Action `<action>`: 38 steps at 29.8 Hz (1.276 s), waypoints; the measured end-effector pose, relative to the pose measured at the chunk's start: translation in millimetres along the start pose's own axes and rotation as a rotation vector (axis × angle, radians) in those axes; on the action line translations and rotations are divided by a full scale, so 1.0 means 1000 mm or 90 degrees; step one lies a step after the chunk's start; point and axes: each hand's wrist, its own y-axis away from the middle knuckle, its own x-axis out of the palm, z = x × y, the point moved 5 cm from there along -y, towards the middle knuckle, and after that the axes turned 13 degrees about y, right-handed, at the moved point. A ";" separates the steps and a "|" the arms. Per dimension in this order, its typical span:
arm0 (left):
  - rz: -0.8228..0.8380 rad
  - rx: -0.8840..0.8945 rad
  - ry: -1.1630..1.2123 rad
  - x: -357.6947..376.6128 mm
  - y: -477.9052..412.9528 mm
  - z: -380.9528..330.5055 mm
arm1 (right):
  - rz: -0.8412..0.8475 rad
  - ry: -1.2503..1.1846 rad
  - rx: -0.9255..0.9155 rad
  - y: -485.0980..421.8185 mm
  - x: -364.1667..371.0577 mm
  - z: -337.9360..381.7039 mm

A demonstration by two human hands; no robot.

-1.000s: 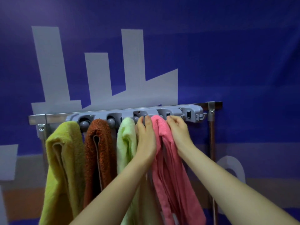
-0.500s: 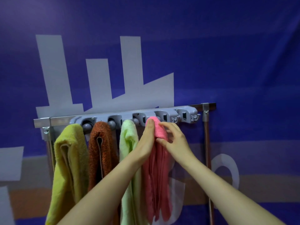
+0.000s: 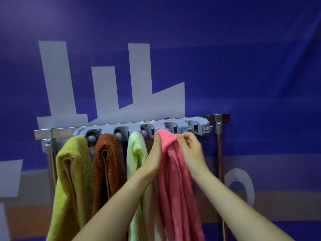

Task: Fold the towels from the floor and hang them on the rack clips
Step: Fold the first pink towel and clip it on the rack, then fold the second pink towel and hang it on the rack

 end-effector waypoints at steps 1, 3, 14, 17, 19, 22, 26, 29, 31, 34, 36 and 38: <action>0.004 -0.006 0.012 0.001 0.000 -0.001 | 0.012 -0.024 0.024 0.001 0.001 -0.001; 0.001 -0.028 0.045 0.004 -0.003 -0.002 | 0.088 -0.128 0.070 0.001 0.010 0.004; -0.048 -0.042 0.117 0.011 0.029 -0.003 | 0.207 -0.146 0.151 0.020 0.011 0.009; -0.044 -0.048 0.013 0.013 0.055 0.003 | 0.202 -0.083 0.116 0.052 0.001 0.016; -0.057 -0.081 -0.013 0.013 0.089 0.010 | 0.213 -0.069 0.142 0.091 0.000 0.011; -0.060 -0.124 -0.035 0.017 0.136 0.017 | 0.224 -0.034 0.153 0.139 -0.006 0.002; -0.068 -0.187 -0.050 0.005 0.184 0.040 | 0.254 -0.004 0.184 0.201 -0.016 -0.012; -0.097 -0.272 -0.092 -0.017 0.231 0.075 | 0.285 0.023 0.302 0.262 -0.027 -0.049; -0.110 -0.343 -0.086 -0.036 0.274 0.114 | 0.316 0.051 0.407 0.319 -0.032 -0.086; -0.148 -0.453 -0.063 -0.070 0.329 0.181 | 0.354 0.101 0.546 0.396 -0.040 -0.146; -0.169 -0.507 -0.088 -0.089 0.362 0.213 | 0.358 0.106 0.641 0.435 -0.045 -0.175; -0.192 -0.544 -0.091 -0.111 0.391 0.250 | 0.347 0.119 0.722 0.466 -0.043 -0.207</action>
